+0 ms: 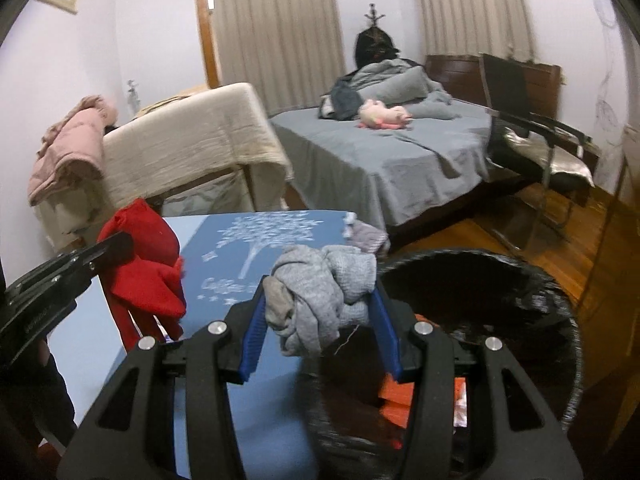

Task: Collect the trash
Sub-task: 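Carry the red glove and grey sock over the bin and open both tools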

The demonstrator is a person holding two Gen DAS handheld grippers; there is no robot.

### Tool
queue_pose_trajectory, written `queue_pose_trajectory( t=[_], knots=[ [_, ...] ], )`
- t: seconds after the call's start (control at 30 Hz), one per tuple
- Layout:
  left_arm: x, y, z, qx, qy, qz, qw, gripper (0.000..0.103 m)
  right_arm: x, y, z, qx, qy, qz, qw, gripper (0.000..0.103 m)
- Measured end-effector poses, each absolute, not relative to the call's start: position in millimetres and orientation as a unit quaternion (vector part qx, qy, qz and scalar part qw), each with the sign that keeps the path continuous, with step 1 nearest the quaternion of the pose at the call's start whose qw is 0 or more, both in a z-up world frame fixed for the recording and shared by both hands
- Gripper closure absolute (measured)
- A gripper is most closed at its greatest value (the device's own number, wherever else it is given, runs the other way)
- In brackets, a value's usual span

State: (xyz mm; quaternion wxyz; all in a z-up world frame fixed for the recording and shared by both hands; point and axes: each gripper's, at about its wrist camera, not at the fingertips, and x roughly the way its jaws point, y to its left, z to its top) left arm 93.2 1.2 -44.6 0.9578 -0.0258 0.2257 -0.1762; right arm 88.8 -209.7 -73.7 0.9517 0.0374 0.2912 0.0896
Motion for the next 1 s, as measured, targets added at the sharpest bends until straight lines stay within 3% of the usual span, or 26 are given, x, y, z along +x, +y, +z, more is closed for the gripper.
queue_pose_trajectory(
  t=[0.47,0.9,0.93,1.0],
  knots=[
    [123.7,-112.6,-69.2,0.003,0.258,-0.281,0.924,0.095,75.3,-309.8,-87.4,0.061,0.293,-0.014,0.954,0.057],
    [146.0,-169.7,-95.1,0.019,0.298,-0.329,0.896,0.095,71.5,-349.4,-117.8,0.076,0.312,-0.060,0.945,0.054],
    [147.7,-172.3,-96.5,0.019,0.302,-0.333,0.893,0.093,71.1,-351.0,-118.4,0.076,0.313,-0.063,0.945,0.052],
    [151.9,-174.4,-99.6,0.017,0.312,-0.339,0.887,0.078,71.2,-353.8,-120.1,0.075,0.314,-0.069,0.944,0.047]
  ],
)
